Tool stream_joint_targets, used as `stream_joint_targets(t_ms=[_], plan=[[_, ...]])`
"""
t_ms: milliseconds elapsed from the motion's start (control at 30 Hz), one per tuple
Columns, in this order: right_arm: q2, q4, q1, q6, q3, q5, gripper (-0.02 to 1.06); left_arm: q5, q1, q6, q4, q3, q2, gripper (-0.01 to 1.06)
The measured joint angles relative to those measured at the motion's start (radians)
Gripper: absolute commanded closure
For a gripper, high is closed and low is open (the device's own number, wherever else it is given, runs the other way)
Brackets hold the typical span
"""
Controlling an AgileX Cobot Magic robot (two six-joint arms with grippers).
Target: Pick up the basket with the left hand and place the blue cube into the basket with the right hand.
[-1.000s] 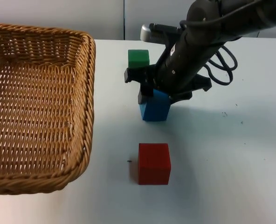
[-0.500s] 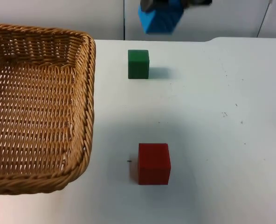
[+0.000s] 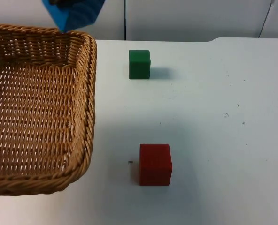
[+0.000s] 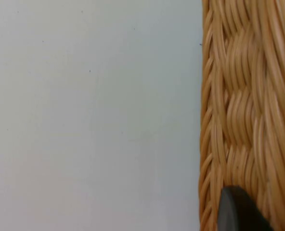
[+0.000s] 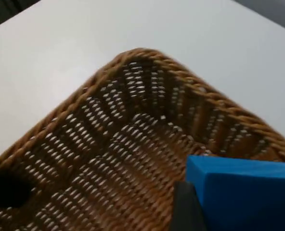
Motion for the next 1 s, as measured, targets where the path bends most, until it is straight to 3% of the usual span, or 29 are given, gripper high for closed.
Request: stream_joint_targets(t_ms=[267, 1000], plan=[[0.096, 0.002, 0.078, -0.010, 0.000, -0.063, 1.05, 0.006, 0.000, 0.000, 0.000, 0.000, 0.000, 1.05], [0.264, 0.002, 0.080, 0.019, 0.000, -0.170, 1.05, 0.010, 0.000, 0.002, -0.002, 0.000, 0.000, 1.05]])
